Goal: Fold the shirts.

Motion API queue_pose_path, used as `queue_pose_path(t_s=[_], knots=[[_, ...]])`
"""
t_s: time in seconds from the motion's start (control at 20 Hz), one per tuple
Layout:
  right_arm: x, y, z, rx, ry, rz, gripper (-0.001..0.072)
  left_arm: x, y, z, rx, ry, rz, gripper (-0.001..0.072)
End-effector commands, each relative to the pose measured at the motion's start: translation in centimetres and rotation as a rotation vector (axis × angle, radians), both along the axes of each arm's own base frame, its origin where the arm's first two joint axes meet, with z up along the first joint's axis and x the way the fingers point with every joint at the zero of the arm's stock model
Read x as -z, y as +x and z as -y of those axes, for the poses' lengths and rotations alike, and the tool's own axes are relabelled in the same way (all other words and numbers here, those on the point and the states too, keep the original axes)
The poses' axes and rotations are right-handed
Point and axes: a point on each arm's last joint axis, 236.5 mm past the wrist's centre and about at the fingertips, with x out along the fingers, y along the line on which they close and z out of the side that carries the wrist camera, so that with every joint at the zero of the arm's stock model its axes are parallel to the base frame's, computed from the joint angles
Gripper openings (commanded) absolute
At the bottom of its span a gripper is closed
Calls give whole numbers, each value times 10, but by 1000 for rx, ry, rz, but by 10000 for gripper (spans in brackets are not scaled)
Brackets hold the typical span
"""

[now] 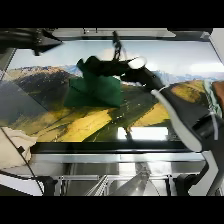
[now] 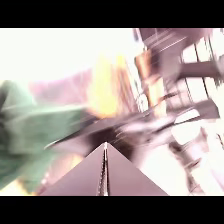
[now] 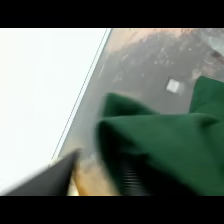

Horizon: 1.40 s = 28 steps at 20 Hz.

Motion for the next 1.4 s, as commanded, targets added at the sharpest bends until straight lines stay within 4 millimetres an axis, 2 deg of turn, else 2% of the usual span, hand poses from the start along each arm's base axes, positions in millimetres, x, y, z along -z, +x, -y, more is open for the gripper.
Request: queue_pose_path(t_s=[0.0,0.05,0.15,0.2,0.25,0.3,0.4,0.5,0.6,0.7,0.75,0.8,0.85,0.95,1.1,1.25,1.35], knots=[[60,-6,-61,117,-4,-1,652,-42,-23,-55,-98,32,81,9],[63,-10,-70,110,25,-23,652,-46,-27,-57,-100,38,87,9],[46,-16,-74,82,64,2,647,-49,-33,-56,-84,48,96,10],[29,-16,-70,52,70,50,510,-47,-36,-52,-58,56,103,10],[8,-19,-62,-3,75,112,128,-42,-38,-48,-33,69,101,9],[-12,-19,-51,-41,84,148,24,-38,-42,-41,3,75,99,9],[-45,-10,-14,-68,85,148,14,-29,-45,-30,38,67,78,9],[-55,1,38,-70,4,75,12,-14,-48,-23,68,59,52,9],[-37,9,98,-44,-175,-18,11,2,-53,-21,77,47,20,9],[2,13,171,16,-410,-150,13,13,-63,-24,71,41,7,8],[25,10,198,40,-494,-237,63,17,-69,-25,62,38,2,9],[48,7,217,56,-556,-308,445,20,-74,-26,50,36,0,8],[69,3,226,46,-596,-358,700,22,-79,-26,34,35,3,9],[104,4,227,30,-612,-423,700,29,-84,-26,11,32,2,9],[151,11,216,32,-596,-483,701,42,-98,-21,14,24,-20,9],[181,12,194,0,-489,-537,701,54,-110,-17,27,16,-43,9],[188,7,169,-66,-386,-546,700,61,-113,-16,26,12,-52,9]])
